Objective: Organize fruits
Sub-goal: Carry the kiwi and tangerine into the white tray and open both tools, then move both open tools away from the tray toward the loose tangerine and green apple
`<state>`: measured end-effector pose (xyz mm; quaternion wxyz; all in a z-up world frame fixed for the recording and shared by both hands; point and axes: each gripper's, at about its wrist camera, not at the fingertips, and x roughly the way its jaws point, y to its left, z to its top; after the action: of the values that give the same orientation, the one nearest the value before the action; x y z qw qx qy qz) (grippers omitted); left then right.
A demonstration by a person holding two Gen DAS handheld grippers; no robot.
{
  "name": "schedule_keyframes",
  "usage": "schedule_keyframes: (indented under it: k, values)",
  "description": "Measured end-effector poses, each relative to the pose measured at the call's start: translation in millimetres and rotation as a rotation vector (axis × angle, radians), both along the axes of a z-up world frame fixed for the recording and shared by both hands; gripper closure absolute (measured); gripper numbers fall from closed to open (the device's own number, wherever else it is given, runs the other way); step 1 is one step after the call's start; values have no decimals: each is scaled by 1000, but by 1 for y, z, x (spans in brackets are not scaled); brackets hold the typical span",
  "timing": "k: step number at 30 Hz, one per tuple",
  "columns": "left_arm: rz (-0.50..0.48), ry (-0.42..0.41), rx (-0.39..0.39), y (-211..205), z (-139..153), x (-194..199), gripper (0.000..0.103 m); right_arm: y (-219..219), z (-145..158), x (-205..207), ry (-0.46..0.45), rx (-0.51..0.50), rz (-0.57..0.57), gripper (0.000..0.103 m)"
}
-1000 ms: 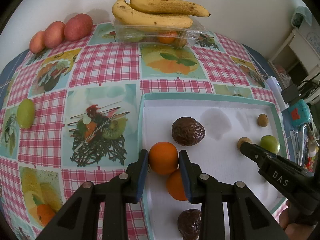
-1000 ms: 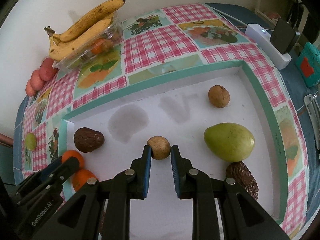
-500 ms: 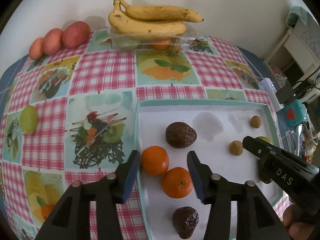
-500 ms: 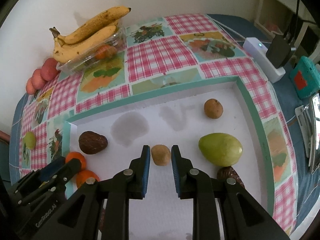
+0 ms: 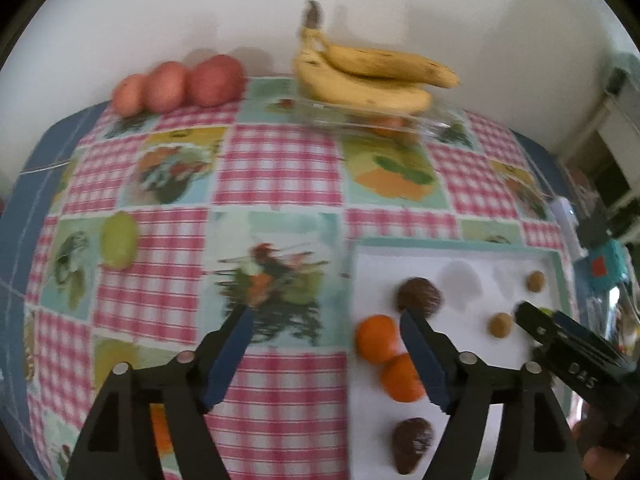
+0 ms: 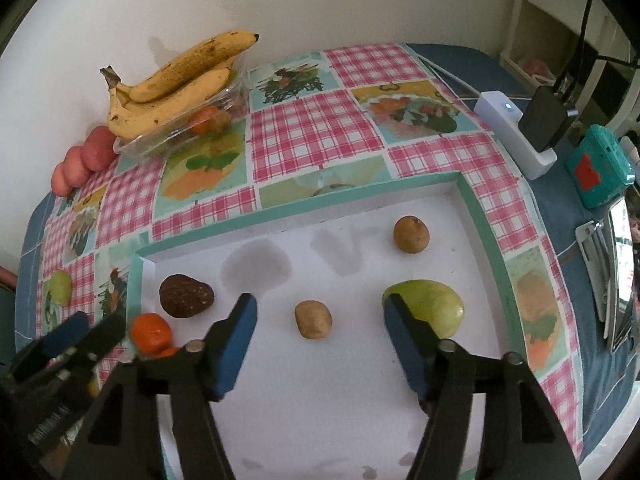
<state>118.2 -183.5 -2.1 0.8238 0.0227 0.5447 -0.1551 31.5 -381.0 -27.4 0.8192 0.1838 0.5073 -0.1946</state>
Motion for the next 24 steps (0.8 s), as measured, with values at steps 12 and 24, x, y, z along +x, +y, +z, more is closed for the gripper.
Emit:
schedule_keyframes:
  k: [12,24]
  values:
    - [206,-3,88,71,-6,17,0,2,0,1,18,-36,-2,21]
    - [204,-40,207,124,6,17,0,26,1,10,16,-47,24,11]
